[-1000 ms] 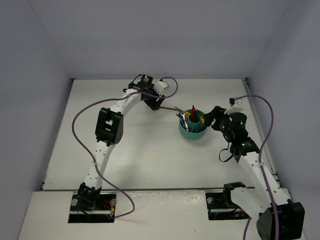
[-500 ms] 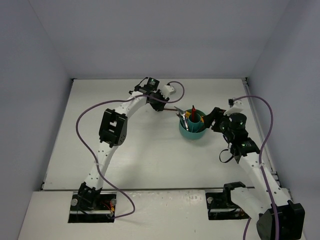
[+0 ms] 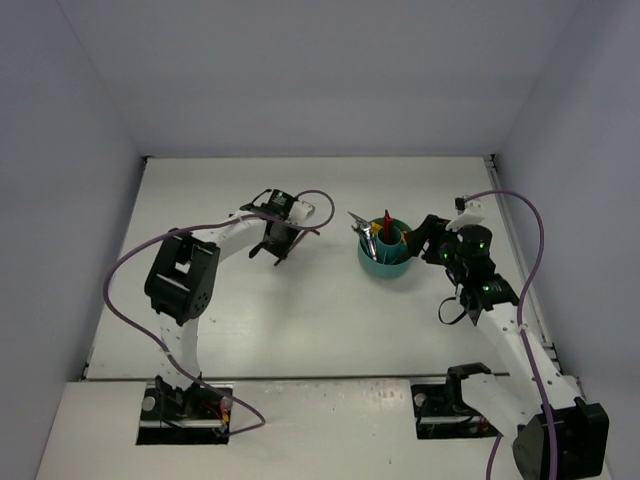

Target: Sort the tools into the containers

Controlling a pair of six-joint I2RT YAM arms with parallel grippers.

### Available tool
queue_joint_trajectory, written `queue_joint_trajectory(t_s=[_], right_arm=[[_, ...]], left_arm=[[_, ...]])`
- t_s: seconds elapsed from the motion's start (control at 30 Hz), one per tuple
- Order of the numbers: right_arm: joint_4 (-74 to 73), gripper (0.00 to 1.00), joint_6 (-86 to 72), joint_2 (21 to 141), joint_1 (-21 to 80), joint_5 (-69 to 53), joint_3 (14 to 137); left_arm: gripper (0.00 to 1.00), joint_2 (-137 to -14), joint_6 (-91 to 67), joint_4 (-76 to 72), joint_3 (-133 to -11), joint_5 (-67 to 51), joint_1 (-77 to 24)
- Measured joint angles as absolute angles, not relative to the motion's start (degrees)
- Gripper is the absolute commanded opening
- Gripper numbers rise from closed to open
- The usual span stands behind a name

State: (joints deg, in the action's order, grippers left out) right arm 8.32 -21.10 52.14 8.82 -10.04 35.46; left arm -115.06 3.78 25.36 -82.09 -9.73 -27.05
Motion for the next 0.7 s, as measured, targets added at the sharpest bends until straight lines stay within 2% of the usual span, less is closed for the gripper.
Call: queue_joint_trajectory(t_s=[0.17, 0.2, 0.27, 0.3, 0.4, 0.7], right_arm=[[8.31, 0.62, -20.95, 52.59, 9.04, -10.7, 35.48], [8.32, 0.62, -20.93, 52.63, 9.04, -10.8, 35.48], [8.32, 0.62, -20.91, 52.66, 9.1, -10.91, 35.48], [8.33, 0.62, -20.91, 52.65, 9.1, -10.93, 35.48], [8.33, 0.62, -20.91, 52.59, 9.1, -11.05, 35.48], [8.31, 0.62, -20.93, 48.99, 9.1, -11.45, 35.48]], left_arm=[[0.0, -105.39, -6.47, 23.9, -68.41, -5.51, -30.38], [0.05, -104.34, -7.83, 23.59, -66.98, -4.96, -31.27], [0.21, -102.93, -10.04, 23.03, -65.12, -4.33, -32.56], [0.26, -102.62, -11.15, 23.1, -64.67, -4.41, -32.97], [0.35, -102.39, -13.15, 23.21, -64.44, -4.56, -33.44], [0.36, -107.72, -14.43, 27.9, -72.06, -4.92, -32.21]])
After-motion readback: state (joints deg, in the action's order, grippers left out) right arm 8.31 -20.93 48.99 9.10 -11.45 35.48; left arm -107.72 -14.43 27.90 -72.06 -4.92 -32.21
